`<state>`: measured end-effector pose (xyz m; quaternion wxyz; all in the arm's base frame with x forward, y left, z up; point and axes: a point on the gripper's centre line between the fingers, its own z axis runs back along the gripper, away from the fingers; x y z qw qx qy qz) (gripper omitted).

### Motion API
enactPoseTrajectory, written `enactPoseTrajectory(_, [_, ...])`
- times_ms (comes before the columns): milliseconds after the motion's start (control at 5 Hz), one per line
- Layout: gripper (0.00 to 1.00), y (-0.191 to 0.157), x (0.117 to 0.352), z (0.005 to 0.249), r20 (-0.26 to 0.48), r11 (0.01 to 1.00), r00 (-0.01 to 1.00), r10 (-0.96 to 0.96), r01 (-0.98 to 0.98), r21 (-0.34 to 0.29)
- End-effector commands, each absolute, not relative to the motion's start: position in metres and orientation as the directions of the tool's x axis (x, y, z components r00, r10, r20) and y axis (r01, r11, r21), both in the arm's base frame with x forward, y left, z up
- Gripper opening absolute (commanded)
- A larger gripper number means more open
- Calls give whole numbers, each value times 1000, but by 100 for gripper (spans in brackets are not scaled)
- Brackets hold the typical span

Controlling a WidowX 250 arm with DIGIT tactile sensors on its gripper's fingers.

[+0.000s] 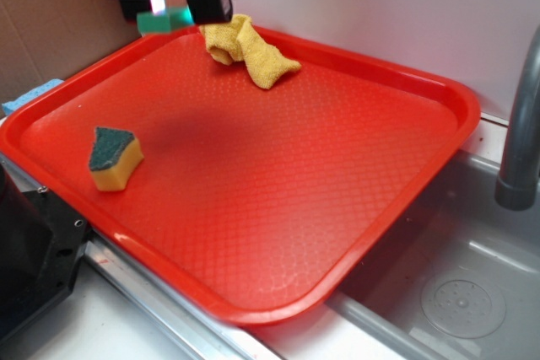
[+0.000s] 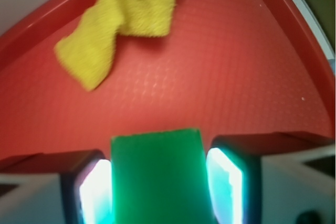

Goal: Grab the green block.

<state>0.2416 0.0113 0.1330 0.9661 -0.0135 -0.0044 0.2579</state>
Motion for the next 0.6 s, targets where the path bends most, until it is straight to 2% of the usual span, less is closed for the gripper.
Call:
enactPoseTrajectory(0, [0,-5,225,200,48,958,961,274,-268,-106])
enactPoseTrajectory(200, [0,-10,218,201,104,977,975,198,-188,-97])
enactPoseTrajectory(400, [0,-2,226,197,67,972,972,226,-221,-78])
